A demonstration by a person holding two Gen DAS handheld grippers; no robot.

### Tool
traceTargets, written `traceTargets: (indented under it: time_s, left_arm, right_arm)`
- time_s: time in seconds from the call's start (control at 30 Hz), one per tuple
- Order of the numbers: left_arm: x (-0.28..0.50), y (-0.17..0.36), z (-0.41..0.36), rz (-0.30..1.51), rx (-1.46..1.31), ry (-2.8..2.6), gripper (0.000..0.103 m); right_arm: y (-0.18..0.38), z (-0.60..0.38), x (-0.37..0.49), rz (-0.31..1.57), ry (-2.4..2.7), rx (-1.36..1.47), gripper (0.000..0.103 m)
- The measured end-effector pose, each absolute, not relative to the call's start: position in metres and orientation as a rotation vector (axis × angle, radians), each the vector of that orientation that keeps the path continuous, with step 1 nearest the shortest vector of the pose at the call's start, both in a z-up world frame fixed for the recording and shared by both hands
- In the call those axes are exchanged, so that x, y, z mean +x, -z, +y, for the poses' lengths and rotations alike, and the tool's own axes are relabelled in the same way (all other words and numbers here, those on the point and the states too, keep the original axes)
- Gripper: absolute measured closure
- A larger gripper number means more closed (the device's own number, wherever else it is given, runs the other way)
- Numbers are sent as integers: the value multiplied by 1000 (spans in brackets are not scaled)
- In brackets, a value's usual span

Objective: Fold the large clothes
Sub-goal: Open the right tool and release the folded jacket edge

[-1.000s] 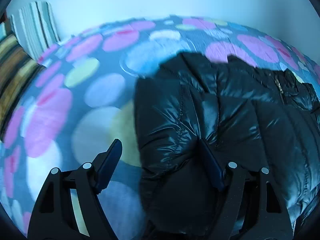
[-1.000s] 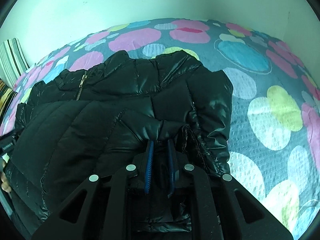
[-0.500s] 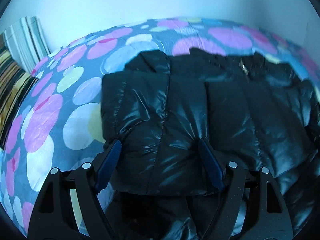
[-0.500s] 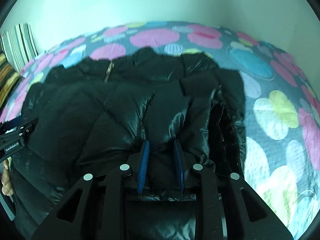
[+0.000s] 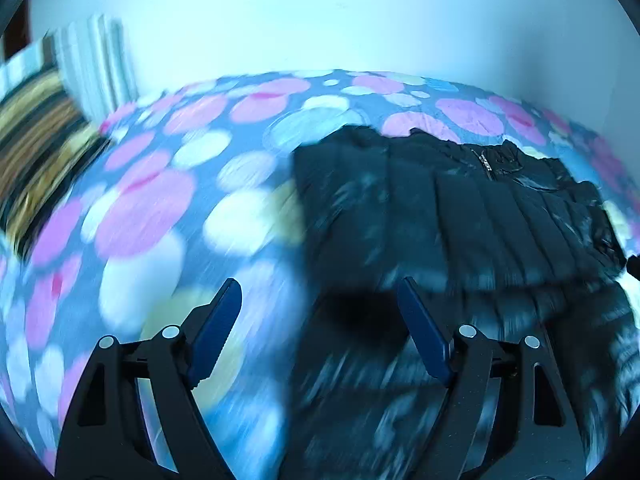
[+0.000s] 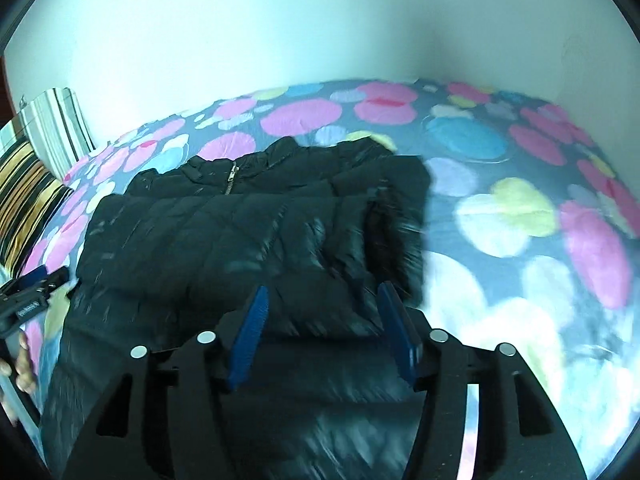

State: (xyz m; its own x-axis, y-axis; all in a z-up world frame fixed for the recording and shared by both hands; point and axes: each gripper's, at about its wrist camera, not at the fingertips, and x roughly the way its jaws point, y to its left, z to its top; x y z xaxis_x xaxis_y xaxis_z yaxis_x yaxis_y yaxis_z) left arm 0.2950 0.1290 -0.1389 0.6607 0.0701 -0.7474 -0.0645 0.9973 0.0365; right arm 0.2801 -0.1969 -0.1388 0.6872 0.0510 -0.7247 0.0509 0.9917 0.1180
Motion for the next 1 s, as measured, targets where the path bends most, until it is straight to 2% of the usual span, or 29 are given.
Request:
traceTargets:
  time_s: [0.37,0.83,1.0]
  left_arm:
    - [165,157,186,944,-147,-34,22]
    - [114,184,167,1028,-158,55,22]
    - [111,187,166,1052,-185,102,22]
  right_arm:
    - [154,-231,146,886,27,160,43]
    - [192,-219,90,999,-48,197,43]
    - [197,-218,84,1020,-81,215,54]
